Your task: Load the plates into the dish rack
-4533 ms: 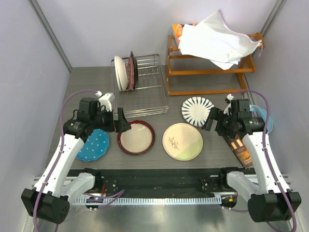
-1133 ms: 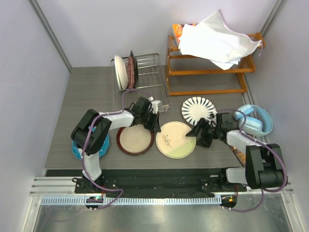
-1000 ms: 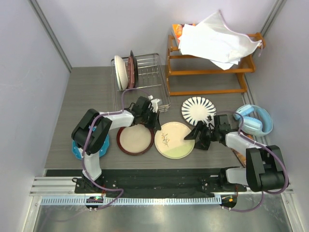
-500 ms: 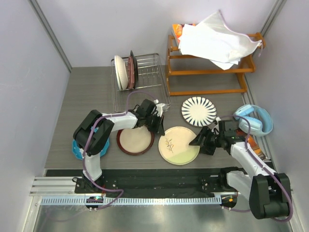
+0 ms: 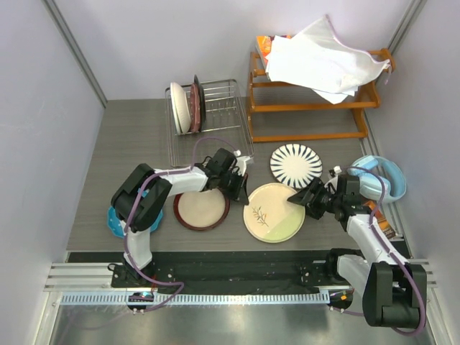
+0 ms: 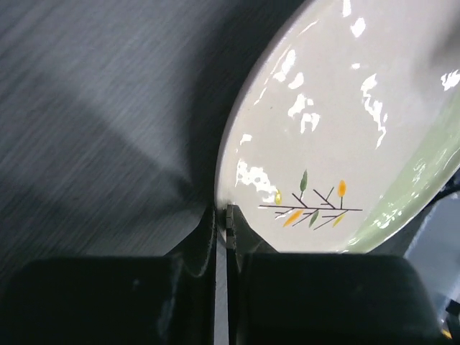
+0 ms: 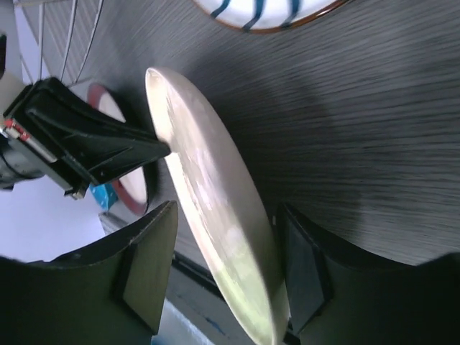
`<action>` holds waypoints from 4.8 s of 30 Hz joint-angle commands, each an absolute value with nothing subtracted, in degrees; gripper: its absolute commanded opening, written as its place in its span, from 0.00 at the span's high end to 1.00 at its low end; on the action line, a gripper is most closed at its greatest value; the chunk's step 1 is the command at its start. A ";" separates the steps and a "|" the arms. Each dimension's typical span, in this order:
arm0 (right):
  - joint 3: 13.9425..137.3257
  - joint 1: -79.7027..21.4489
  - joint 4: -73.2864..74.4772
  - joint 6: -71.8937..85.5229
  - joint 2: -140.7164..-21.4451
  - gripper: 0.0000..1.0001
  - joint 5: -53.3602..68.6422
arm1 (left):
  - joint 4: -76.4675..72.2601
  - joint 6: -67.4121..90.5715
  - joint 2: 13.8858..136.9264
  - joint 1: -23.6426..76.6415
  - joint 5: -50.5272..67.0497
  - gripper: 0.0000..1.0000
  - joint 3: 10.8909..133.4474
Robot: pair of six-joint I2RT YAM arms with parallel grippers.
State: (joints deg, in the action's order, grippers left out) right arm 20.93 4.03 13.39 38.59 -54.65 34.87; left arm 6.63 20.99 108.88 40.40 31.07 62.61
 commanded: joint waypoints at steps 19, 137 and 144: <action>31.46 -6.50 24.34 32.87 -53.35 0.49 37.98 | 8.52 18.73 106.53 43.33 38.50 1.00 65.04; 90.03 -35.86 12.56 4.82 -90.56 0.30 -19.88 | 47.63 17.58 58.02 9.23 -0.37 0.03 60.04; 63.39 -37.34 11.51 10.89 -78.13 0.41 24.68 | 47.73 15.64 56.43 8.00 8.00 0.14 57.31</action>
